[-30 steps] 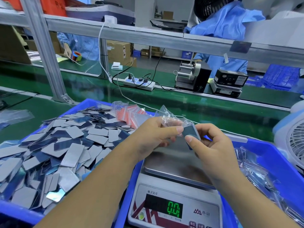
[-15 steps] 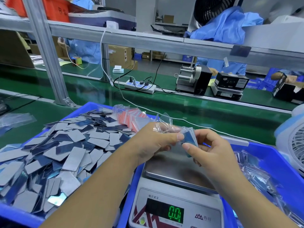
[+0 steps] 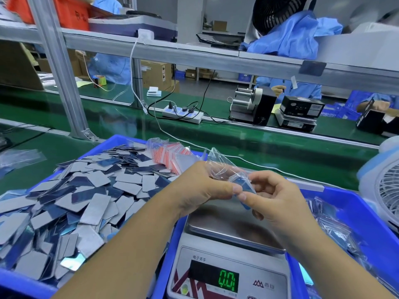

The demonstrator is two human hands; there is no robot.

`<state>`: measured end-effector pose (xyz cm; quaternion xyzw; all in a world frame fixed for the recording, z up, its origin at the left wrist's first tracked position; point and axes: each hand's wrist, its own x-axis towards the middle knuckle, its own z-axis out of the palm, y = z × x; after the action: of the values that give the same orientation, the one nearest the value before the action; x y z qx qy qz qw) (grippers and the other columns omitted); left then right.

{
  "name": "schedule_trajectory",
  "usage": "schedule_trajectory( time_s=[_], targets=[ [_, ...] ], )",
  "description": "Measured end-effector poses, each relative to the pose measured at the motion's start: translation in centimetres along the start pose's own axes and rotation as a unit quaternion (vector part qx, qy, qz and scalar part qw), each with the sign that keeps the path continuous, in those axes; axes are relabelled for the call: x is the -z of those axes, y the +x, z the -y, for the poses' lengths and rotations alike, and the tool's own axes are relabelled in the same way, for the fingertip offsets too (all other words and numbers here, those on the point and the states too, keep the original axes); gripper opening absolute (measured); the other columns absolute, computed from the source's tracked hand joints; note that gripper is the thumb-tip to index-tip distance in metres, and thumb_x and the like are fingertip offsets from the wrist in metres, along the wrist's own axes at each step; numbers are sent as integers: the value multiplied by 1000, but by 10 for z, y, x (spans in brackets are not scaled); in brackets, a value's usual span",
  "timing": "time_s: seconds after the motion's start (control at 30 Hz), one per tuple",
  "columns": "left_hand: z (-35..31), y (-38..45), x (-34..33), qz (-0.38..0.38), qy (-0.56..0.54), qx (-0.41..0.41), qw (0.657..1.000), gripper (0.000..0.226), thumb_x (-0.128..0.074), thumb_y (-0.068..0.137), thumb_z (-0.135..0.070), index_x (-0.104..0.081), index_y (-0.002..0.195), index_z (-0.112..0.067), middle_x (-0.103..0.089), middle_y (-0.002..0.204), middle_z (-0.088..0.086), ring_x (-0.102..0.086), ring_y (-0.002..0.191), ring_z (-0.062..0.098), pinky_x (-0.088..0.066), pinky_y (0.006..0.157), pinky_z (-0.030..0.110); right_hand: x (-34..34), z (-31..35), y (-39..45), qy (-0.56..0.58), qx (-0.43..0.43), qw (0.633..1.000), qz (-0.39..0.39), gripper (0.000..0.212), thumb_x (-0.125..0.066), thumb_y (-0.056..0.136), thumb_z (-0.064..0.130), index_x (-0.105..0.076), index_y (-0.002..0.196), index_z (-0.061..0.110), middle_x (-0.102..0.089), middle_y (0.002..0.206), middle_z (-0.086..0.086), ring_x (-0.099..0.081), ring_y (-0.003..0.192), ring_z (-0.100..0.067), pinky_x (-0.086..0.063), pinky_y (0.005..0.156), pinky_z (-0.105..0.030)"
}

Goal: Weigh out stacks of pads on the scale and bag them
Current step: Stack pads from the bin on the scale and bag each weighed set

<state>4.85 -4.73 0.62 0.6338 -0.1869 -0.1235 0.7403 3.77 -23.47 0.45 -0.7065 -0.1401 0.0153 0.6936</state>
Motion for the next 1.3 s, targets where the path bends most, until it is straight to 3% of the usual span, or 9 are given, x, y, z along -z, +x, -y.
schedule_trajectory(
  time_s=[0.1, 0.27, 0.43, 0.57, 0.7, 0.77, 0.97, 1.13, 1.3],
  targets=[
    [-1, 2, 1, -35, 26, -7, 999, 24, -78, 75, -16, -79, 95, -28, -76, 95, 0, -69, 90, 12, -56, 77, 24, 1, 0, 0, 10, -2, 1000, 1, 39, -86, 55, 21, -70, 90, 29, -70, 80, -2, -59, 59, -16, -43, 46, -24],
    [0, 5, 4, -134, -20, -34, 990, 30, -78, 68, -11, -72, 97, -9, -71, 95, 9, -66, 88, 19, -54, 75, 25, 2, 3, 0, 32, 16, 999, -2, 26, -81, 74, 4, -72, 94, 17, -72, 87, -3, -62, 60, -18, -52, 58, -23],
    [-1, 2, 0, -90, 10, -8, 996, 36, -78, 71, -11, -71, 106, -3, -72, 100, 13, -66, 92, 21, -53, 79, 30, 7, 5, 0, 16, 16, 1000, -16, 19, -73, 79, -3, -75, 88, 13, -72, 78, -12, -61, 59, -19, -52, 57, -24],
    [-2, -1, -5, -41, 60, 6, 997, 17, -79, 76, -12, -76, 75, -29, -72, 77, -6, -64, 75, 7, -52, 71, 26, 4, 3, 0, 30, 10, 999, -33, 19, -76, 74, -6, -73, 86, 10, -68, 70, -8, -60, 56, -19, -51, 55, -22],
    [-2, 2, -6, -82, 13, -32, 996, 19, -77, 74, -12, -78, 76, -32, -74, 82, -7, -66, 76, 6, -51, 72, 25, 2, 5, 1, 84, -11, 996, -36, 28, -83, 61, 9, -73, 87, 14, -69, 81, -3, -66, 66, -17, -55, 61, -26],
    [-2, 2, -3, -115, -34, -51, 991, 23, -77, 70, -12, -79, 76, -35, -74, 81, -6, -67, 75, 7, -53, 69, 22, 3, 6, 1, 86, -8, 996, -28, 20, -79, 70, 1, -72, 82, 16, -68, 76, -4, -65, 64, -17, -55, 60, -27],
    [3, 4, -15, -92, -36, -44, 994, 20, -80, 72, 0, -71, 88, -6, -69, 84, 11, -63, 74, 19, -53, 64, 23, -4, 1, 0, 62, 39, 996, -58, 35, -63, 84, -14, -74, 74, 18, -65, 62, -10, -58, 52, -20, -49, 50, -21],
    [7, 6, -25, -62, -45, -63, 995, 17, -77, 74, -2, -78, 80, -18, -68, 71, 3, -60, 67, 16, -46, 62, 23, -9, -1, -3, 128, 46, 989, -48, 33, -59, 84, -15, -77, 80, 13, -63, 62, -9, -57, 52, -18, -48, 49, -22],
    [10, 8, -20, -96, -2, -85, 992, 17, -80, 73, -8, -78, 79, -24, -65, 69, -5, -54, 65, 10, -44, 62, 24, -8, 4, -6, 118, 16, 993, 4, 16, -78, 74, 13, -79, 88, 20, -68, 70, -9, -61, 56, -20, -47, 49, -24]
  ],
)
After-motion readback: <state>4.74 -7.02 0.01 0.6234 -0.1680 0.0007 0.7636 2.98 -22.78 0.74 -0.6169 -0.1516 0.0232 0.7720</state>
